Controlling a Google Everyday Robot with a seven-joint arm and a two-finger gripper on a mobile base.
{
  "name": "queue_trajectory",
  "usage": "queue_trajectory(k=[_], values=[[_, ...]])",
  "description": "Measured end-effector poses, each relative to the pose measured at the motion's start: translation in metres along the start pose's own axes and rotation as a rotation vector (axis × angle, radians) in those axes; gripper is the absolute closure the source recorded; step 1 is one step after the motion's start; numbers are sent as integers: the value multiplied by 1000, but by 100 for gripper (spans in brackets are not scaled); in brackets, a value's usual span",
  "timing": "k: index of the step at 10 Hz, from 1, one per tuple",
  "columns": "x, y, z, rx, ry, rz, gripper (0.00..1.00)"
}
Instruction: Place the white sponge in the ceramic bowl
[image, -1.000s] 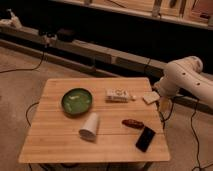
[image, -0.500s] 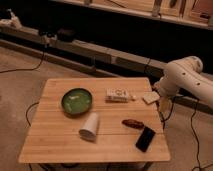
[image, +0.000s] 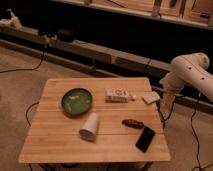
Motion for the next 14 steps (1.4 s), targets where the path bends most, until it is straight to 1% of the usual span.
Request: queue_trajectory(k=[2, 3, 4, 6, 8, 9, 11, 14], values=[[3, -7, 11, -13, -16, -6, 20], [1, -12, 19, -13, -28, -30, 20], [0, -17, 24, -5, -39, -46, 20], [3, -29, 35, 23, -59, -86, 20], [7, -37, 46, 42, -64, -127, 20], [9, -38, 54, 48, -68, -155, 20], [10, -37, 70, 44, -82, -201, 20], [13, -40, 85, 46, -91, -244, 20]])
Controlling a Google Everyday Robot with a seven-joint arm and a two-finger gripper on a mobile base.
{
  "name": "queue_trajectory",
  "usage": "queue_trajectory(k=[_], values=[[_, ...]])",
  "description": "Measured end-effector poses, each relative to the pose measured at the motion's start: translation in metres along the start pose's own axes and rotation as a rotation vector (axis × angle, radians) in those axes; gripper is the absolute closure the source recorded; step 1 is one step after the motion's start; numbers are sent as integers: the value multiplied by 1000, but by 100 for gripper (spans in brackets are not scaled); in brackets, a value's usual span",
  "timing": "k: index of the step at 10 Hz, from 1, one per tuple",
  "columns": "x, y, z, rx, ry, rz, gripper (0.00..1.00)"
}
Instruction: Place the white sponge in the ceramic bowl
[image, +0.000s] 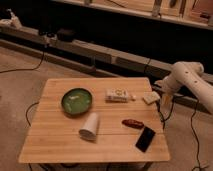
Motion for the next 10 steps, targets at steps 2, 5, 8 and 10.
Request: queue_trajectory(k=[2, 5, 8, 10], values=[[6, -3, 11, 2, 1, -19, 20], [11, -8, 27, 2, 4, -34, 20], [3, -15, 41, -4, -15, -55, 20], [-4, -20, 50, -10, -33, -66, 20]])
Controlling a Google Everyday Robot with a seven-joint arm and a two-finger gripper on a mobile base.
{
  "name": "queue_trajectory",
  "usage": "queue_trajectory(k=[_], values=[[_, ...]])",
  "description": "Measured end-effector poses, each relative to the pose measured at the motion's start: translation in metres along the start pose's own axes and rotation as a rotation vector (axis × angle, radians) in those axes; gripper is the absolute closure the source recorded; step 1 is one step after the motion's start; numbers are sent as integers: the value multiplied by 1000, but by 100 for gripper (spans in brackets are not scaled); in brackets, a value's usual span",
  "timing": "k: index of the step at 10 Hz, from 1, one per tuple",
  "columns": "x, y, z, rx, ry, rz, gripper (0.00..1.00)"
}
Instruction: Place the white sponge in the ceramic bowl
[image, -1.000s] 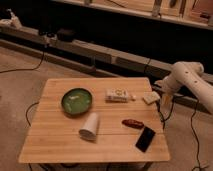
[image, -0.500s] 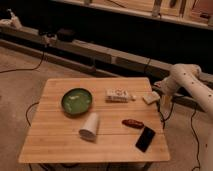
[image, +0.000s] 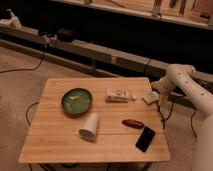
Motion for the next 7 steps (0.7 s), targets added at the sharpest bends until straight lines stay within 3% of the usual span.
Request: queue_trajectory(k=[7], values=[[1, -6, 42, -61, -18, 29, 20]])
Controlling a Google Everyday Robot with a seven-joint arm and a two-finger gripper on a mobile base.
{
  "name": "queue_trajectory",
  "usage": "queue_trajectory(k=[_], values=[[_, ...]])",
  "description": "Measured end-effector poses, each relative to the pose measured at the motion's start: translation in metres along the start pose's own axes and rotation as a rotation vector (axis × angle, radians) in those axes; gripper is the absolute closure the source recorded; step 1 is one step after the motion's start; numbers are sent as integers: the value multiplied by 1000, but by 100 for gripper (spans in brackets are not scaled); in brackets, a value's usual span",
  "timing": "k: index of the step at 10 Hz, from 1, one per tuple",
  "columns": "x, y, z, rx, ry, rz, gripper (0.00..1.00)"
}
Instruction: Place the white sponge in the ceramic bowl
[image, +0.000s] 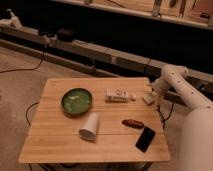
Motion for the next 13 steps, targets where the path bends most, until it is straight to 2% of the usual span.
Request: queue_trajectory(k=[4, 5, 10, 12, 13], values=[[-2, 0, 15, -52, -16, 20, 20], [-4, 0, 17, -65, -22, 17, 24], [-17, 0, 18, -103, -72, -59, 69], [-17, 0, 18, -112, -80, -88, 93], [-18, -1, 16, -111, -85, -94, 98]])
